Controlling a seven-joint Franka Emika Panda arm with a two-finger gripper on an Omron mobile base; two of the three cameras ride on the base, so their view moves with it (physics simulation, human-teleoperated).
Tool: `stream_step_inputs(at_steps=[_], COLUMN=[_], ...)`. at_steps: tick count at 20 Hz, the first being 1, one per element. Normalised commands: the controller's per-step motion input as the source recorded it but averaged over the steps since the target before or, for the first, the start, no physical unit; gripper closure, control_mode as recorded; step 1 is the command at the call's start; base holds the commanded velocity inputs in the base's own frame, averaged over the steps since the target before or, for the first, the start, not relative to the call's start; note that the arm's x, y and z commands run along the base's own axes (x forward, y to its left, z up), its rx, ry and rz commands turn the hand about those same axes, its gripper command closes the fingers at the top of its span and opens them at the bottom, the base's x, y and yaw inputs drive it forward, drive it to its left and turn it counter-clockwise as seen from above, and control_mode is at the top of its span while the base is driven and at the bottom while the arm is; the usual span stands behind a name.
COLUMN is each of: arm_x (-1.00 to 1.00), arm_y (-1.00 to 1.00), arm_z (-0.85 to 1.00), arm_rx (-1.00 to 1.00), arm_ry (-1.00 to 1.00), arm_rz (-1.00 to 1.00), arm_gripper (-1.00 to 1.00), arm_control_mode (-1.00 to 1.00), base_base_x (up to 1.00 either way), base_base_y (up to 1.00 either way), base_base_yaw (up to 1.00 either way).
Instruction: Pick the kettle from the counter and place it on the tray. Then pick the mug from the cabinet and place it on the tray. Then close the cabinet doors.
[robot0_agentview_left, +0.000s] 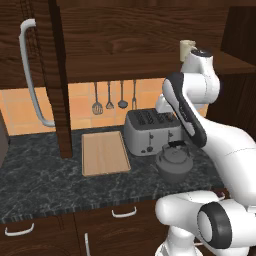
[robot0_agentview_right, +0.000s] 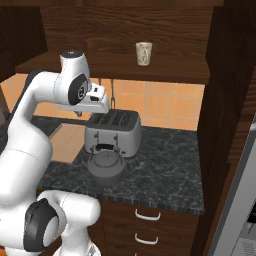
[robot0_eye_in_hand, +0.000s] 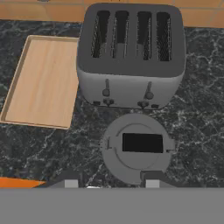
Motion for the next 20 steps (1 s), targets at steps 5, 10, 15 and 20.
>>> stream_step_inputs(at_steps=[5,10,15,20], arm_x=[-0.03,-0.07,0.00,0.14], arm_y=[0.21,-0.40,-0.10,-0.02], arm_z=[-0.14,-0.44,-0.30,-0.68], arm_rx=[-0.01,0.00,0.00,0.00], arm_ry=[0.00,0.03,0.01,0.02], arm_rz=[-0.32,-0.56,-0.02,-0.16], arm_gripper=[-1.00,-1.00,-1.00,-1.00], arm_control_mode=[-1.00,-1.00,-1.00,-1.00], base_base_x=[0.00,0.00,0.00,0.00], base_base_y=[0.00,0.00,0.00,0.00], base_base_yaw=[0.00,0.00,0.00,0.00])
